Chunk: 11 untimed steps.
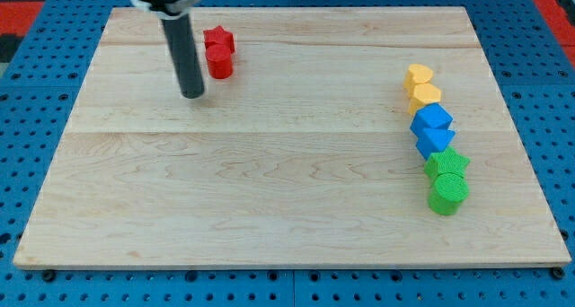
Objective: Move the red circle towards the yellow heart
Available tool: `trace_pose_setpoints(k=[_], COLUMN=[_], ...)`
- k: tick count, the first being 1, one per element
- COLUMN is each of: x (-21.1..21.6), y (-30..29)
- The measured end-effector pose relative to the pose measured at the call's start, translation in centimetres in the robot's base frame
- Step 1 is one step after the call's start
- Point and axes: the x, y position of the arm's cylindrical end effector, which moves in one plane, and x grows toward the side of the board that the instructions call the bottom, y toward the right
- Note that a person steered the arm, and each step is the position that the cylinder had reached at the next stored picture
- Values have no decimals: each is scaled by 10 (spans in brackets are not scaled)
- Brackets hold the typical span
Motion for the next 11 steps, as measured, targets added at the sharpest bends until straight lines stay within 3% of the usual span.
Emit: trace_pose_setpoints(k=[1, 2, 4, 6, 9, 11], x=[-41, -63, -63, -39, -36, -19], y=[-5, 37, 123, 104, 179, 180])
